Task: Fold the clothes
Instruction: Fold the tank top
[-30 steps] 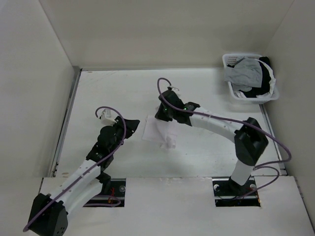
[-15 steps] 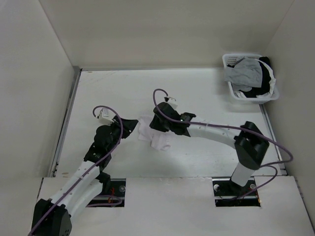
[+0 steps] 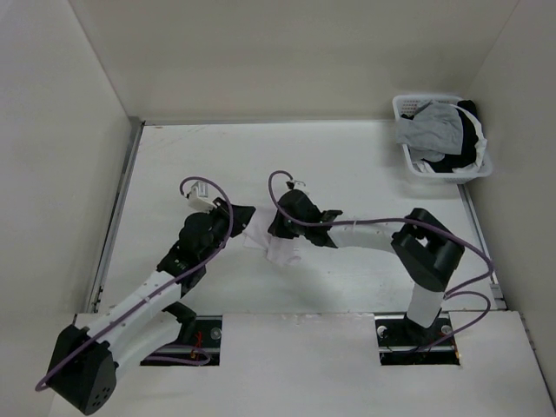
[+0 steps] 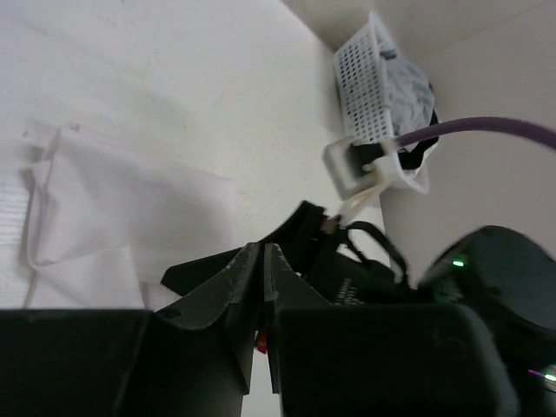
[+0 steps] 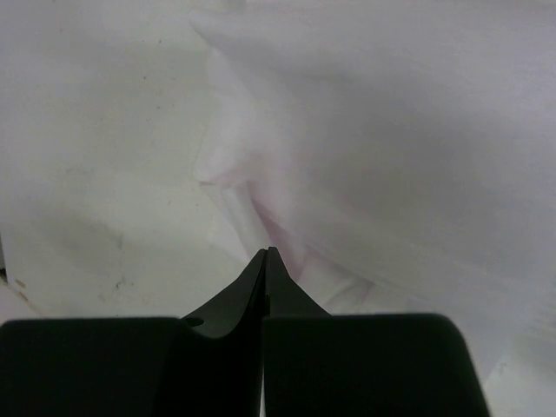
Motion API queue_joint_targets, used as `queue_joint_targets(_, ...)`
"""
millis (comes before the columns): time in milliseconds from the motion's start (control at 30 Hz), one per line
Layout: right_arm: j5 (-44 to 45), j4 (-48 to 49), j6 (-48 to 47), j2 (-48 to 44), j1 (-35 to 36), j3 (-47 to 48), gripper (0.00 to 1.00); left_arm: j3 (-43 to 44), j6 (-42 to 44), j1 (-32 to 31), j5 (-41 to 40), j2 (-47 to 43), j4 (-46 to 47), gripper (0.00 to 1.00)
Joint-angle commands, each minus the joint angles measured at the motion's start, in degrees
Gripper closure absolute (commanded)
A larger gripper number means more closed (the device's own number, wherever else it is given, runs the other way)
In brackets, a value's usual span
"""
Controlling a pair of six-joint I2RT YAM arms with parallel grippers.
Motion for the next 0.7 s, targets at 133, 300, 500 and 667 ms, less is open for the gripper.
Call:
queue_joint_targets(133,-2.7,8.0,-2.5,7.3,-1.0,6.7,1.00,0.0,2.2,3.5,-1.5,-7.0,-3.2,0.93)
queue_joint_targets(300,-5.3,9.1,-2.8,10.0,0.0,7.7,1.00,0.0,2.1,4.2,-0.7,-8.3,-3.3,0.93)
queue_joint_targets(500,-7.3,8.0,-4.6,6.4,5.0,5.0,0.97,0.4,2.3,5.5,-0.6,-9.9,-4.5,0.91)
queue_joint_targets(667,-9.0,4.1,-5.3,6.2,7.6,4.1,0.95,0.6,2.7,7.7,0.0,-10.6,-5.3,0.89)
